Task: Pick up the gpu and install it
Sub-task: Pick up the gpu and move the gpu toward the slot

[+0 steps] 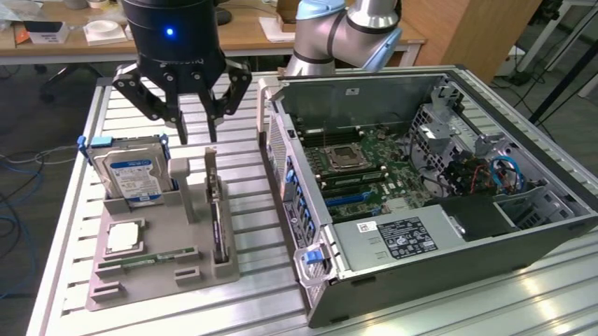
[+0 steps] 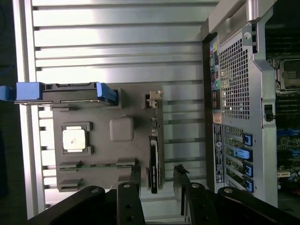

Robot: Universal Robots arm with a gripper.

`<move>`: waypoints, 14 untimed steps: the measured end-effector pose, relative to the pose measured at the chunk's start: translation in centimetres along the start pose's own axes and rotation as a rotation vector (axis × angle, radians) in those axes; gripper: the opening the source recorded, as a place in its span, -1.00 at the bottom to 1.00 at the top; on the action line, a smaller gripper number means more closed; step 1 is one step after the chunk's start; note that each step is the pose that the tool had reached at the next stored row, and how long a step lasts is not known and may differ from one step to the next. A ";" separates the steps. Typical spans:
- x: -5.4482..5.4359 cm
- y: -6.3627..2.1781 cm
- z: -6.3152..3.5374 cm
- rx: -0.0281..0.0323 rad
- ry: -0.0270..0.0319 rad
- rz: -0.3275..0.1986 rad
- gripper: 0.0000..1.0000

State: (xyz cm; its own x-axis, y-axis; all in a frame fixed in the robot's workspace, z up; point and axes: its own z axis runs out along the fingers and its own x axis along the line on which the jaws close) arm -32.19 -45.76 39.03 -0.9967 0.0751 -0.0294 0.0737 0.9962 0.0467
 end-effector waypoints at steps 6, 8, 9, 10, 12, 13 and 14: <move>0.0 -0.01 0.18 0.0000 0.0001 0.000 -0.17; 0.0 -0.01 0.26 0.0000 0.0000 0.000 -0.17; 0.0 -0.01 0.30 0.0000 0.0000 0.000 -0.17; 0.0 -0.01 0.33 0.0000 0.0001 0.000 -0.17; 0.0 -0.02 0.40 0.0000 0.0001 0.000 -0.17; 0.0 -0.02 0.43 0.0000 0.0000 0.000 -0.17; 0.0 -0.02 0.48 -0.0001 0.0000 0.000 -0.17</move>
State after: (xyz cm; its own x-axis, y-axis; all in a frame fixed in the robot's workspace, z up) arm -32.18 -45.76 38.56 -0.9967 0.0751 -0.0294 0.0737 0.9962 0.0468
